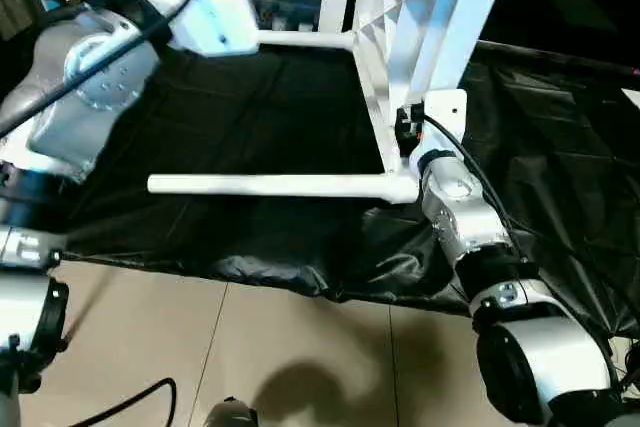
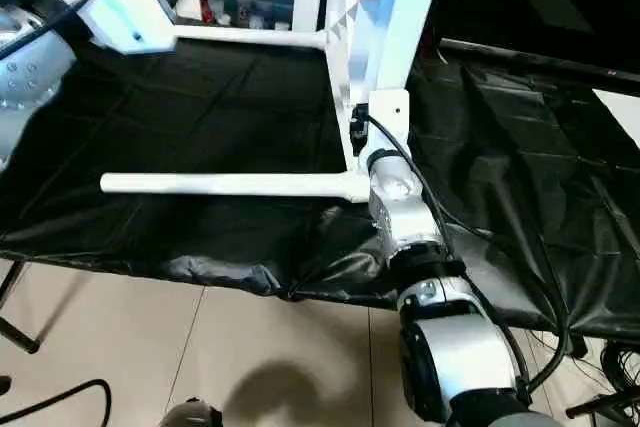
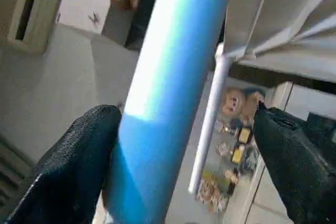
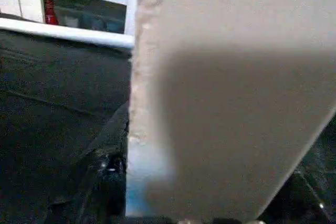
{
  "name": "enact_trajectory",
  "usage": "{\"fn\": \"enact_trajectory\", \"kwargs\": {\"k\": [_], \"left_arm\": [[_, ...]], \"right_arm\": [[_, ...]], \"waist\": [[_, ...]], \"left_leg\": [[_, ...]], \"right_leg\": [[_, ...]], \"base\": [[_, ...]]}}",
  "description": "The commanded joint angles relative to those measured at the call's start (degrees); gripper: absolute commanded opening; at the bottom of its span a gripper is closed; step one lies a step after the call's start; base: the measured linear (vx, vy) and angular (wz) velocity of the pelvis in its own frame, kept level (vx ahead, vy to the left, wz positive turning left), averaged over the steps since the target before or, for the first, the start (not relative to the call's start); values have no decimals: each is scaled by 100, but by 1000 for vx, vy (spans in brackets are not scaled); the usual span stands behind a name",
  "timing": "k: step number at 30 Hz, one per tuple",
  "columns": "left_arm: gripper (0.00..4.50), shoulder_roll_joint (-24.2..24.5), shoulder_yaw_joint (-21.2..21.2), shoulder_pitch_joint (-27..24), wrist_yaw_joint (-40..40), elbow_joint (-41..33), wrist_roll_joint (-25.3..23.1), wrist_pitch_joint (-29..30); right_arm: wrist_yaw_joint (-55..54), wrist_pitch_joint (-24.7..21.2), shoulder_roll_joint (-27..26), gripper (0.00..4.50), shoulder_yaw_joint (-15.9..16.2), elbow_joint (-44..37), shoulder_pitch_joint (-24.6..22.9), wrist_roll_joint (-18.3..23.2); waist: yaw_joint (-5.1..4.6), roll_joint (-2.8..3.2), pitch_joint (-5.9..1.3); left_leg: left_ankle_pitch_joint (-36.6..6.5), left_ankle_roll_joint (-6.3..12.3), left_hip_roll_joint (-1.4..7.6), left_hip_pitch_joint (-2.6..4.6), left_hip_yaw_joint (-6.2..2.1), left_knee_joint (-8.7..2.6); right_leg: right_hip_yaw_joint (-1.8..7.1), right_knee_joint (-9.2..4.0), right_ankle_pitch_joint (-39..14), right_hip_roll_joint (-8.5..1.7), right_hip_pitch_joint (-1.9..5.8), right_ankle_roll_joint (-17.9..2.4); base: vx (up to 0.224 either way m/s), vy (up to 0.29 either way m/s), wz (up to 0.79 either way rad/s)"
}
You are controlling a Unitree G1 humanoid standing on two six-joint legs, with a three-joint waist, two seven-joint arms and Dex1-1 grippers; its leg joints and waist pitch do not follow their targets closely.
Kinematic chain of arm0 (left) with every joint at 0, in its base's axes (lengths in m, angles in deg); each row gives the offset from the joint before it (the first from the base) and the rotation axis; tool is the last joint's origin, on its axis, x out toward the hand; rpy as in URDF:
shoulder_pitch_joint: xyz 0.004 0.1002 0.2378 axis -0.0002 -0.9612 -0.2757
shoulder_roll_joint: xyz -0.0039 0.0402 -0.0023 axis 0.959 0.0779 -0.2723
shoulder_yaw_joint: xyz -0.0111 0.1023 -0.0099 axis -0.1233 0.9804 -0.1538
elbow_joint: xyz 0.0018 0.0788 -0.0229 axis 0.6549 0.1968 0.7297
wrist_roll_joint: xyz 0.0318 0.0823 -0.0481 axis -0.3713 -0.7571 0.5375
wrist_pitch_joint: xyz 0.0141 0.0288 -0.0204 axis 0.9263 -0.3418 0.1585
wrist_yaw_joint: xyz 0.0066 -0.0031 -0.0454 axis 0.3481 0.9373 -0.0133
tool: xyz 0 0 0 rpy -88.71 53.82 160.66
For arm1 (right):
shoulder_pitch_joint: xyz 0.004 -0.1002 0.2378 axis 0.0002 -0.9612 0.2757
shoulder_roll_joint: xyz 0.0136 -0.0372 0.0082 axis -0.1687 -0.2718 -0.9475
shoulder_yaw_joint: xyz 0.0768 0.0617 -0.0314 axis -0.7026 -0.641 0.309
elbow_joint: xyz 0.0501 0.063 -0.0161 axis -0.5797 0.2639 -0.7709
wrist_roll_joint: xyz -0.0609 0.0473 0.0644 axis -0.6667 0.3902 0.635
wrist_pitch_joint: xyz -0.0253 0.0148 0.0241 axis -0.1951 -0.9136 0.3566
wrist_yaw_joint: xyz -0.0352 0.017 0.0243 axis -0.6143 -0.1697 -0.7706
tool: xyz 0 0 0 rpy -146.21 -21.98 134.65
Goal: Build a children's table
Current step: Flip table
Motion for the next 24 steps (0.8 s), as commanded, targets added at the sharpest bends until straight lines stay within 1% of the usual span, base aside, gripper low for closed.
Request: {"fn": "enact_trajectory", "kwargs": {"k": [1,4,5,7,8,10,11,12,13,16,17,18,19,20,21,22,23,24], "left_arm": [[450,-46,69,161,-90,117,-90,28],[450,-138,54,295,-137,329,-48,10],[450,-143,54,301,-132,340,-41,6],[422,-247,41,351,-112,468,38,17],[416,-274,32,368,-148,517,38,50],[412,-305,35,430,-208,662,9,94],[402,-305,35,430,-208,662,9,94],[388,-353,36,527,-251,854,2,134],[377,-364,49,570,-279,918,-9,125],[365,-390,50,634,-317,994,-16,119],[350,-464,-12,712,-301,1081,76,182],[350,-501,-50,740,-281,1115,142,205],[336,-522,-73,755,-268,1133,187,220],[329,-546,-92,786,-298,1156,201,267],[314,-576,-127,817,-289,1180,260,316],[314,-594,-157,834,-286,1187,303,344],[302,-639,-232,869,-243,1217,458,335],[291,-710,-340,872,-77,1142,718,370]], "right_arm": [[-28,96,139,209,-124,54,137,28],[-6,167,150,199,-126,136,207,20],[-6,171,150,199,-126,140,211,19],[1,225,156,195,-111,173,263,-10],[10,247,156,193,-102,172,276,-20],[28,288,157,193,-80,184,301,-45],[28,288,157,193,-80,184,301,-45],[47,328,165,192,-69,220,326,-67],[54,342,167,191,-66,234,335,-73],[59,376,169,191,-59,267,358,-86],[43,433,180,191,-44,295,401,-117],[35,453,185,191,-38,298,417,-130],[30,462,189,191,-34,296,425,-138],[28,487,218,191,-22,286,448,-163],[48,527,272,191,4,255,484,-205],[71,556,314,191,26,231,510,-236],[122,627,420,191,66,186,566,-305],[202,666,582,191,34,160,673,-307]], "waist": [[-37,192,-472],[-26,188,-483],[-20,186,-486],[-20,187,-494],[-25,175,-489],[-23,172,-498],[-19,166,-495],[-13,143,-492],[-12,156,-492],[-19,159,-488],[-20,157,-491],[-15,160,-490],[-19,154,-484],[-13,180,-484],[-17,163,-485],[-19,157,-486],[-12,193,-491],[-7,165,-499]], "left_leg": [[-887,-544,227,230,-82,-407],[-737,-505,226,218,-83,-395],[-676,-486,219,218,-76,-388],[-653,-479,220,224,-74,-383],[-640,-469,221,214,-72,-382],[-559,-427,213,204,-70,-372],[-538,-397,213,203,-70,-371],[-520,-362,213,204,-63,-370],[-526,-359,217,207,-66,-371],[-576,-377,227,205,-74,-381],[-569,-379,229,207,-73,-379],[-585,-381,227,214,-68,-376],[-595,-377,220,210,-64,-377],[-630,-387,226,210,-69,-379],[-646,-389,227,212,-68,-379],[-628,-377,225,204,-70,-378],[-570,-377,223,201,-74,-369],[-521,-360,218,205,-63,-355]], "right_leg": [[258,-268,580,-470,180,-942],[259,-251,776,-479,197,-963],[256,-250,845,-472,192,-973],[249,-241,884,-470,188,-1007],[250,-241,917,-468,193,-1020],[250,-230,1038,-466,206,-1025],[253,-234,1045,-473,210,-1019],[253,-236,1011,-475,206,-1019],[254,-238,969,-481,206,-1023],[249,-243,912,-480,203,-1018],[248,-241,934,-484,204,-1019],[248,-244,919,-486,195,-1038],[251,-249,906,-478,198,-1050],[253,-248,883,-488,196,-1061],[249,-251,879,-483,199,-1055],[250,-249,895,-487,209,-1056],[249,-238,955,-490,212,-1063],[249,-237,1049,-479,217,-1078]], "base": [[0,0,0],[0,0,0],[0,0,0],[0,0,0],[0,0,0],[0,0,0],[0,0,0],[0,0,0],[0,0,0],[0,0,0],[0,0,0],[0,0,0],[0,0,0],[0,0,0],[0,0,0],[0,0,0],[0,0,0],[0,0,0]]}}
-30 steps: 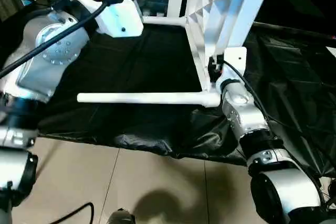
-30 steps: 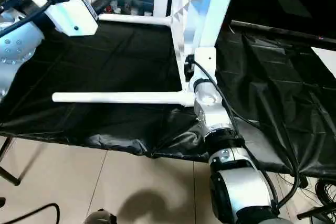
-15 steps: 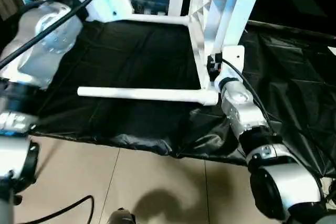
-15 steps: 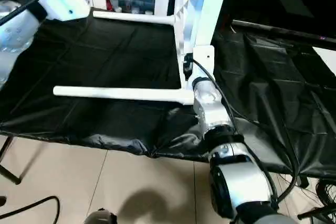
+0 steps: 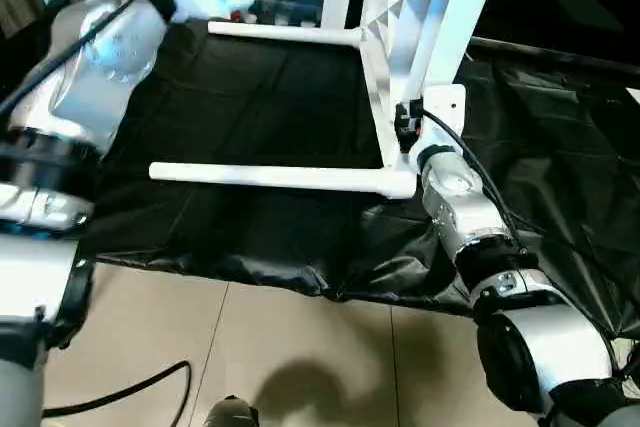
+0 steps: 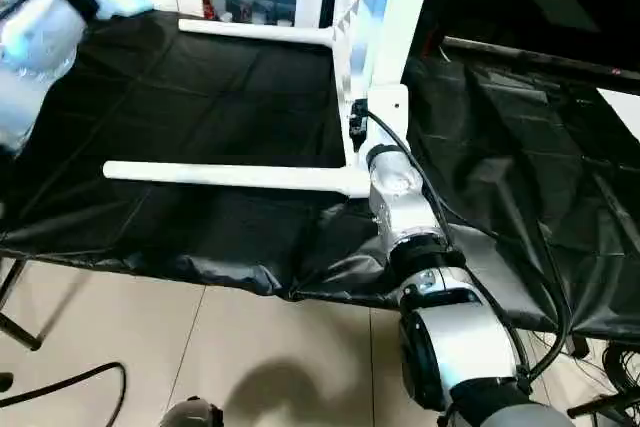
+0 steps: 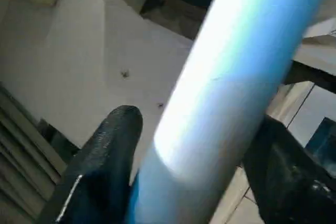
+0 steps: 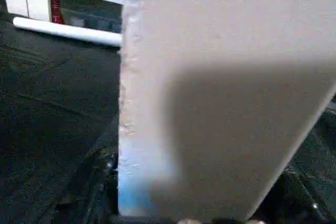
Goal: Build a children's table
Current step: Flip table
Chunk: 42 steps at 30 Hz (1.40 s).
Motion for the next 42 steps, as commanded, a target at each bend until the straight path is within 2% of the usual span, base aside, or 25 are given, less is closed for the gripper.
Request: {"fn": "enact_trajectory", "kwargs": {"k": [1,2,4,5,6,7,9,11,12,13,14,15,19,20,21,23,24,25,26,27,30,33,34,37,42], "left_arm": [[283,-103,-122,106,209,10,341,88],[277,-157,-199,88,329,-79,540,117],[270,-171,-213,73,374,-122,597,124],[270,-175,-213,72,383,-124,598,121],[265,-244,-361,-6,457,-213,838,226],[262,-323,-530,-89,516,-273,1107,332],[258,-380,-698,-211,565,-311,1357,450],[256,-378,-730,-257,577,-319,1399,484],[255,-427,-902,-440,595,-431,1583,645],[253,-501,-1067,-609,608,-572,1771,830],[253,-501,-1067,-609,608,-572,1771,830],[252,-615,-1285,-876,641,-797,2048,1103],[245,-689,-1324,-1311,740,-1183,2122,1353],[235,-748,-1290,-1483,779,-1359,2132,1431],[235,-808,-1242,-1638,811,-1530,2161,1508],[222,-866,-1222,-1760,841,-1687,2185,1593],[212,-973,-1227,-1909,870,-1924,2258,1789],[208,-1005,-1246,-1940,877,-2000,2297,1869],[208,-1023,-1246,-1961,879,-2054,2313,1926],[205,-1028,-1242,-1985,882,-2113,2325,1984],[200,-1010,-1213,-2059,954,-2223,2375,2083],[198,-1006,-1218,-2092,955,-2307,2365,2163],[194,-1006,-1218,-2092,955,-2307,2365,2163],[193,-1021,-1221,-2108,944,-2428,2313,2329],[188,-1021,-1173,-2102,932,-2475,2255,2419]], "right_arm": [[57,384,405,191,-29,-262,422,-258],[176,415,544,191,-58,-273,520,-239],[257,439,617,191,-59,-279,568,-240],[279,459,636,191,-56,-265,586,-244],[542,482,820,191,-46,-308,731,-232],[844,507,1030,191,12,-367,883,-266],[1217,505,1282,191,104,-443,1067,-303],[1332,491,1354,191,129,-463,1127,-295],[1642,465,1589,191,141,-465,1371,-267],[1862,463,1790,191,179,-416,1589,-313],[1862,463,1790,191,179,-416,1589,-313],[2197,418,2051,191,217,-310,1918,-351],[2948,240,2273,191,294,-125,2282,-299],[3224,197,2354,191,433,-76,2348,-399],[3500,170,2425,191,569,-27,2396,-499],[3682,148,2475,191,660,24,2432,-568],[3841,66,2491,191,734,160,2493,-631],[3862,30,2481,191,735,213,2515,-635],[3887,27,2476,191,764,262,2531,-669],[3918,49,2474,191,785,308,2551,-697],[4111,116,2471,191,832,349,2615,-716],[4069,106,2477,191,803,431,2685,-744],[4069,106,2477,245,803,431,2685,-744],[4096,202,2469,259,792,498,2680,-789],[4066,296,2419,325,792,520,2642,-811]], "waist": [[-18,136,-532],[-9,128,-538],[7,126,-567],[17,118,-582],[28,110,-581],[23,99,-572],[29,96,-575],[28,96,-552],[23,127,-533],[10,122,-539],[-6,86,-529],[-17,69,-532],[-27,90,-483],[-43,37,-461],[-44,15,-441],[-49,51,-437],[-65,-17,-423],[-66,-1,-422],[-77,-6,-399],[-82,-4,-394],[-88,-32,-389],[-92,-39,-394],[-95,-41,-398],[-103,-51,-403],[-113,-53,-418]], "left_leg": [[-473,-357,212,233,-57,-349],[-411,-333,202,224,-52,-331],[-77,-176,182,186,-43,-285],[209,-38,159,156,-31,-245],[368,82,145,135,-16,-218],[356,114,140,118,-14,-219],[304,201,141,100,-8,-189],[238,278,129,74,3,-184],[167,300,135,70,1,-190],[118,298,147,77,2,-187],[102,313,155,65,-1,-190],[83,337,159,69,11,-179],[-176,383,184,74,15,-185],[-269,378,192,88,31,-195],[-427,309,218,104,22,-222],[-613,163,257,128,2,-241],[-781,76,256,138,10,-252],[-898,27,264,160,9,-260],[-1177,-50,262,181,20,-267],[-1380,-145,269,186,10,-285],[-1695,-260,270,209,7,-290],[-1730,-296,269,189,6,-295],[-1732,-308,270,182,4,-294],[-1746,-282,267,161,6,-290],[-1789,-332,267,169,-6,-300]], "right_leg": [[256,-228,1136,-467,249,-1108],[259,-214,1217,-463,254,-1121],[260,-163,1618,-448,276,-1160],[262,-129,1968,-427,277,-1166],[264,-111,2183,-421,259,-1181],[258,-102,2195,-413,267,-1223],[250,-94,2123,-400,270,-1297],[252,-104,1963,-400,266,-1332],[263,-121,1811,-407,253,-1313],[262,-118,1755,-413,257,-1319],[251,-125,1671,-404,275,-1370],[251,-122,1574,-400,262,-1418],[258,-176,970,-405,212,-1437],[265,-209,774,-390,183,-1398],[255,-241,452,-412,176,-1365],[249,-259,150,-433,159,-1308],[244,-282,-73,-420,145,-1250],[245,-289,-205,-428,131,-1233],[257,-346,-548,-436,92,-1180],[254,-370,-851,-451,92,-1109],[261,-420,-1309,-463,45,-922],[256,-432,-1414,-459,33,-817],[256,-426,-1411,-462,38,-811],[258,-424,-1345,-455,38,-799],[248,-414,-1263,-447,29,-838]], "base": [[0,0,0],[0,0,0],[0,0,0],[0,0,0],[0,0,0],[0,0,0],[0,0,0],[0,0,0],[0,0,0],[0,0,0],[0,0,0],[0,0,0],[0,0,0],[0,0,0],[0,0,0],[0,0,0],[0,0,0],[0,0,0],[0,0,0],[0,0,0],[0,0,0],[0,0,0],[0,0,0],[0,0,0],[0,0,0]]}}
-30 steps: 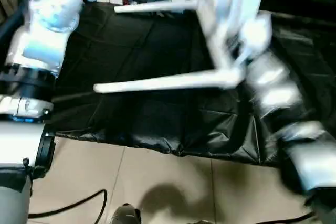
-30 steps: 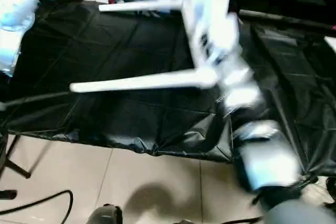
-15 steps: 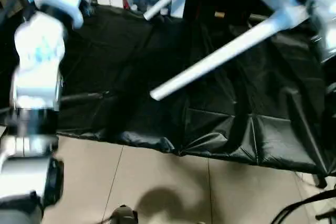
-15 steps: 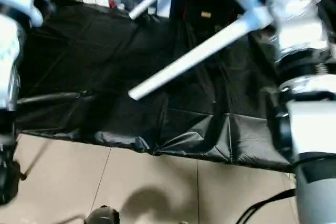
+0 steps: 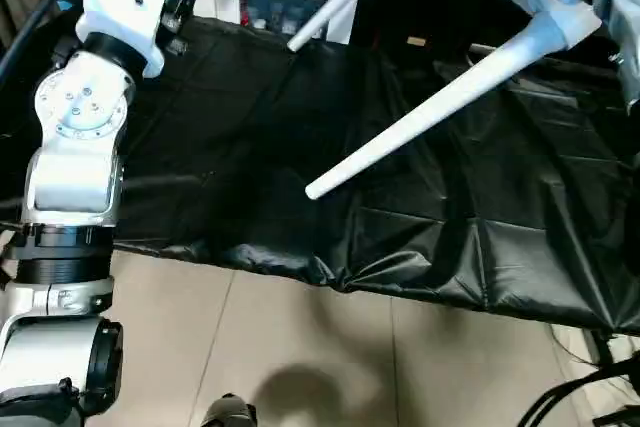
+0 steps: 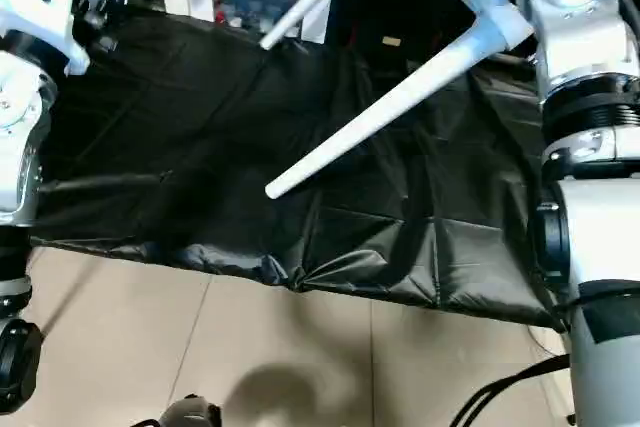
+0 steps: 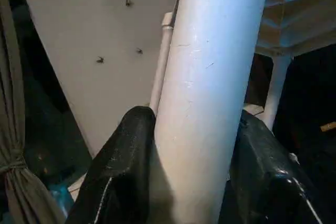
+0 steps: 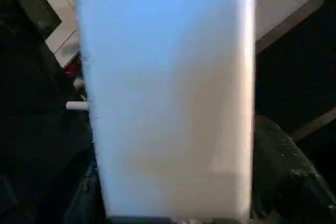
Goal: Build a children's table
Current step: Flip table
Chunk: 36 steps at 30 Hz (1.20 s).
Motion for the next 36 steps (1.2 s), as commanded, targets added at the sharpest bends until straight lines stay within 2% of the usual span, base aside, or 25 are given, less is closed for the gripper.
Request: {"fn": "enact_trajectory", "kwargs": {"k": [1,7,8,9,12,17,18,20,21,22,23,24,25,26,27,28,29,30,31,32,33,34,35,36], "left_arm": [[188,-215,337,-68,103,173,41,240],[187,-212,363,-73,113,136,15,332],[186,-218,372,-68,129,123,8,388],[186,-218,372,-68,129,123,8,388],[184,-225,384,-78,133,106,-5,425],[184,-228,395,-96,125,102,-15,443],[182,-230,386,-108,125,142,-15,390],[181,-230,378,-118,126,168,-14,350],[181,-220,371,-137,124,240,-22,238],[181,-220,371,-137,124,240,-22,238],[180,-204,350,-172,124,322,-18,122],[178,-180,328,-218,136,425,-12,-32],[177,-170,318,-230,141,456,-9,-67],[177,-168,316,-234,142,464,-8,-76],[174,-159,309,-242,146,484,-5,-98],[172,-137,299,-244,169,550,-6,-133],[172,-137,299,-244,169,550,-6,-133],[168,-108,300,-232,194,635,-18,-180],[168,-108,300,-232,194,635,-18,-180],[166,-86,293,-198,223,768,-18,-257],[166,-86,293,-198,223,768,-18,-257],[166,-67,295,-166,248,882,-24,-327],[165,-65,296,-162,251,893,-24,-334],[164,-27,336,-84,327,1131,-33,-495]], "right_arm": [[358,141,-205,325,235,62,-62,-1],[682,521,-297,390,188,-58,-153,155],[881,736,-354,396,139,-146,-205,235],[881,736,-354,396,139,-146,-205,235],[942,888,-383,436,134,-206,-247,255],[986,1229,-418,449,100,-315,-332,348],[907,1371,-458,450,-81,-435,-377,546],[847,1459,-487,450,-215,-522,-408,689],[765,1487,-515,450,-483,-667,-438,975],[765,1487,-515,450,-483,-667,-438,975],[593,1326,-557,450,-945,-818,-452,1439],[266,1135,-575,450,-1558,-928,-471,1993],[138,1049,-565,450,-1752,-923,-498,2148],[105,1027,-563,450,-1802,-922,-505,2188],[15,974,-551,450,-1923,-910,-530,2279],[-54,705,-578,450,-2239,-1021,-769,2619],[-54,705,-578,450,-2239,-1021,-769,2619],[1,425,-609,450,-2534,-1164,-1074,3001],[1,425,-609,450,-2534,-1164,-1074,3001],[141,11,-664,450,-2860,-1427,-1445,3523],[141,11,-664,450,-2860,-1427,-1445,3523],[291,-294,-703,450,-3088,-1658,-1758,3915],[307,-327,-708,450,-3105,-1687,-1790,3951],[501,-832,-762,450,-3372,-2133,-2450,4436]], "waist": [[-75,57,-369],[-72,53,-368],[-75,57,-368],[-75,57,-363],[-77,51,-360],[-72,44,-363],[-78,12,-361],[-68,28,-365],[-69,14,-381],[-59,22,-382],[-58,37,-381],[-48,52,-393],[-42,56,-396],[-20,90,-413],[7,87,-409],[4,131,-406],[11,127,-416],[2,136,-430],[10,133,-429],[-20,153,-428],[6,146,-460],[-3,161,-459],[6,145,-468],[13,215,-457]], "left_leg": [[-1814,-456,186,254,-114,-395],[-1910,-438,190,256,-114,-390],[-1955,-438,189,262,-117,-391],[-2022,-431,195,267,-121,-393],[-2118,-447,194,278,-128,-395],[-2238,-460,197,287,-138,-404],[-2241,-449,195,289,-135,-401],[-2209,-419,197,286,-137,-407],[-2151,-420,195,277,-137,-409],[-2128,-405,196,285,-133,-408],[-2103,-382,197,291,-127,-407],[-2085,-365,201,297,-128,-414],[-2068,-360,208,309,-125,-423],[-2041,-380,210,328,-130,-414],[-1993,-412,200,354,-90,-406],[-2024,-441,186,345,-92,-423],[-1992,-457,196,338,-103,-426],[-1817,-471,186,289,-126,-446],[-1790,-442,187,307,-108,-447],[-1769,-424,169,295,-114,-441],[-1722,-428,189,317,-119,-435],[-1669,-428,178,299,-127,-441],[-1651,-412,187,312,-114,-434],[-1734,-398,187,326,-115,-453]], "right_leg": [[261,-509,-1284,-434,93,-846],[263,-524,-1353,-442,84,-841],[261,-529,-1401,-437,80,-839],[263,-537,-1454,-445,71,-829],[258,-549,-1590,-442,57,-835],[257,-573,-1772,-456,40,-771],[254,-575,-1778,-450,35,-768],[258,-575,-1728,-460,36,-748],[249,-561,-1655,-444,54,-755],[254,-563,-1607,-447,45,-758],[264,-561,-1511,-444,45,-761],[262,-553,-1419,-437,40,-760],[267,-549,-1360,-443,35,-760],[260,-531,-1273,-434,33,-783],[256,-525,-1012,-402,10,-850],[260,-537,-967,-394,33,-822],[253,-514,-900,-410,49,-821],[230,-473,-721,-395,107,-825],[241,-505,-660,-407,99,-804],[242,-511,-549,-396,128,-830],[235,-496,-488,-426,138,-852],[229,-490,-459,-417,159,-881],[230,-495,-459,-434,157,-911],[228,-539,-539,-427,152,-909]], "base": [[0,0,0],[0,0,0],[0,0,0],[0,0,0],[0,0,0],[0,0,0],[0,0,0],[0,0,0],[0,0,0],[0,0,0],[0,0,0],[0,0,0],[0,0,0],[0,0,0],[0,0,0],[0,0,0],[0,0,0],[0,0,0],[0,0,0],[0,0,0],[0,0,0],[0,0,0],[0,0,0],[0,0,0]]}}
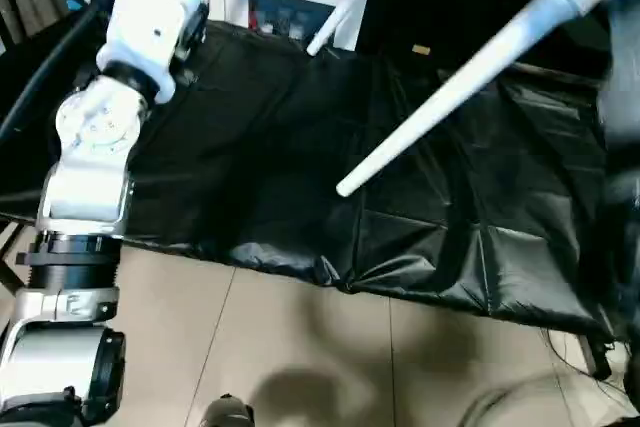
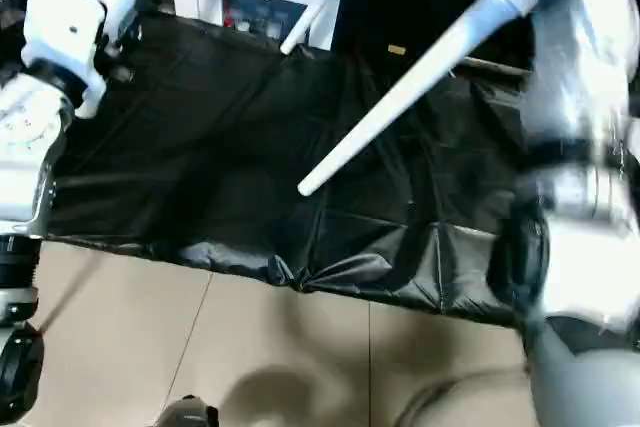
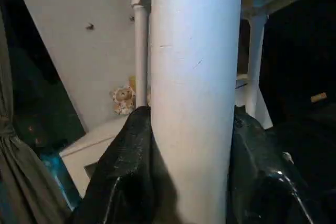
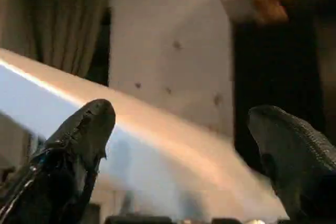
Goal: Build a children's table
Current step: Flip table
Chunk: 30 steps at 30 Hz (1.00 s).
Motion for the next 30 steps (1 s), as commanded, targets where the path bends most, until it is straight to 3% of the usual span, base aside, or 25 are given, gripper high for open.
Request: {"fn": "enact_trajectory", "kwargs": {"k": [1,3,4,7,10,12,13,14,17,19,20,21,23,25,26,27,29,30], "left_arm": [[163,-35,271,88,272,299,-53,-91],[163,-2,307,145,322,482,-47,-226],[162,13,311,166,343,556,-41,-268],[162,42,314,183,386,649,-45,-335],[162,63,329,197,437,749,-33,-428],[162,80,347,227,464,888,-16,-542],[161,80,347,227,464,888,-16,-542],[161,97,353,255,508,1015,5,-652],[161,121,350,265,559,1140,26,-753],[161,147,354,239,620,1181,45,-798],[161,155,349,220,649,1188,64,-805],[161,169,346,195,681,1195,83,-825],[161,205,349,136,729,1177,94,-863],[161,235,338,96,757,1179,105,-892],[161,250,334,72,777,1174,117,-915],[161,263,333,54,789,1176,121,-923],[161,300,346,6,843,1208,148,-983],[161,317,351,-5,860,1251,146,-1003]], "right_arm": [[159,-413,23,450,-286,-463,-318,449],[131,-426,29,450,-313,-540,-842,344],[199,-420,27,450,-328,-403,-1040,291],[390,-543,-53,450,-233,-353,-1341,250],[642,-791,-178,450,86,-402,-1556,170],[728,-899,-289,450,404,-392,-1644,35],[728,-899,-289,450,404,-392,-1644,35],[775,-903,-388,450,563,-75,-1467,-101],[854,-788,-482,450,676,512,-1102,-323],[771,-612,-534,450,770,1105,-733,-570],[667,-524,-559,450,812,1395,-553,-688],[530,-445,-577,450,882,1646,-395,-775],[324,-343,-609,450,983,1941,-197,-902],[238,-296,-652,450,1028,2095,-65,-960],[280,-289,-674,450,1045,2170,5,-965],[361,-296,-694,450,1055,2207,55,-966],[883,-320,-738,450,1065,2383,233,-1004],[1153,-321,-747,450,1111,2417,284,-1043]], "waist": [[-41,226,-438],[-48,218,-443],[-28,234,-440],[-61,261,-424],[-99,249,-388],[-114,270,-386],[-111,278,-387],[-96,306,-400],[-94,294,-401],[-120,303,-408],[-117,278,-410],[-111,302,-410],[-95,251,-412],[-85,295,-427],[-72,263,-433],[-77,275,-443],[-72,194,-448],[-69,201,-439]], "left_leg": [[-1799,-401,193,354,-134,-478],[-1752,-421,181,328,-140,-478],[-1773,-440,183,343,-124,-468],[-1985,-501,183,317,-155,-493],[-2113,-435,181,297,-169,-510],[-2227,-437,181,303,-191,-520],[-2224,-445,181,308,-196,-522],[-2235,-464,192,350,-192,-518],[-2225,-458,197,377,-167,-514],[-2155,-480,186,333,-167,-519],[-2136,-480,206,346,-158,-518],[-2144,-495,210,367,-153,-513],[-2010,-455,213,362,-130,-512],[-1857,-448,218,354,-121,-517],[-1762,-409,219,352,-110,-523],[-1650,-382,216,337,-106,-524],[-1476,-271,209,297,-92,-511],[-1488,-224,214,301,-78,-508]], "right_leg": [[227,-499,-658,-424,100,-900],[224,-494,-676,-432,131,-921],[229,-513,-788,-464,100,-939],[219,-538,-1263,-491,126,-947],[214,-592,-1748,-513,129,-878],[211,-629,-2111,-535,133,-801],[210,-634,-2139,-535,124,-791],[215,-635,-2083,-543,96,-808],[216,-623,-1875,-537,65,-931],[197,-583,-1814,-539,97,-1043],[199,-575,-1751,-549,78,-1061],[199,-565,-1714,-551,59,-1106],[208,-541,-1537,-552,61,-1139],[210,-502,-1237,-538,71,-1137],[205,-486,-1052,-531,87,-1137],[201,-464,-866,-524,109,-1158],[202,-438,-698,-529,149,-1174],[204,-458,-759,-531,137,-1169]], "base": [[0,0,0],[0,0,0],[0,0,0],[0,0,0],[0,0,0],[0,0,0],[0,0,0],[0,0,0],[0,0,0],[0,0,0],[0,0,0],[0,0,0],[0,0,0],[0,0,0],[0,0,0],[0,0,0],[0,0,0],[0,0,0]]}}
